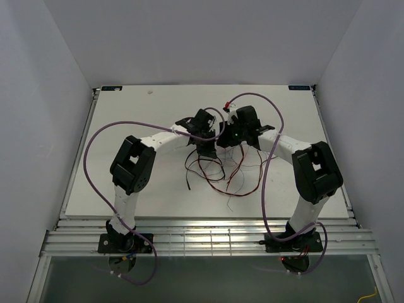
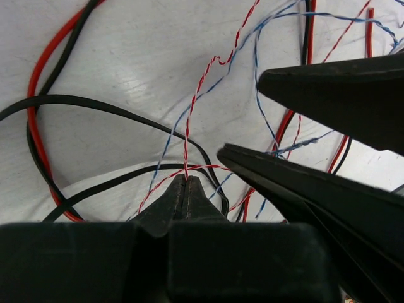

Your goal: Untangle the cables

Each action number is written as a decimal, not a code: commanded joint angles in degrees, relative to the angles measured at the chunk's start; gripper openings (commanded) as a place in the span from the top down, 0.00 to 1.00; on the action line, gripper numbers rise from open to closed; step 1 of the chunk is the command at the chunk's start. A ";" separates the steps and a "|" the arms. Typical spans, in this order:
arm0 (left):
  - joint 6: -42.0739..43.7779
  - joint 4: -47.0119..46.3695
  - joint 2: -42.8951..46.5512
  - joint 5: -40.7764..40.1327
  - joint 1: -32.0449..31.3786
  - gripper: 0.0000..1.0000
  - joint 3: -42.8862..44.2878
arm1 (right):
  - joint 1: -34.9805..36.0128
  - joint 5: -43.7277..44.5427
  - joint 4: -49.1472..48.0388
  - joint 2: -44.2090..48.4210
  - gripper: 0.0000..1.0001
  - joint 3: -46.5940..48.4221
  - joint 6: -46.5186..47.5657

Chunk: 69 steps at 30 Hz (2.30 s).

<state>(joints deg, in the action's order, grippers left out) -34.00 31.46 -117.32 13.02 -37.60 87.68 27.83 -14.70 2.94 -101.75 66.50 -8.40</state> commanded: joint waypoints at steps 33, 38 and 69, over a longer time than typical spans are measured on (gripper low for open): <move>1.83 11.24 27.13 -26.19 22.73 1.00 6.36 | -17.81 33.50 1.45 38.74 0.92 3.10 5.67; 3.23 12.13 31.44 -28.31 31.96 1.00 13.21 | -22.47 34.21 2.25 39.79 0.92 4.60 6.38; 8.16 6.77 30.12 15.55 39.56 1.00 28.34 | -32.05 9.52 3.39 35.14 0.92 11.02 3.22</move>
<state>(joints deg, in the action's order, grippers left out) -24.88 42.00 -91.02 17.47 6.42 116.03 -4.12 0.75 8.88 -65.95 74.54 -3.22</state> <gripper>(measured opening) 0.019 0.078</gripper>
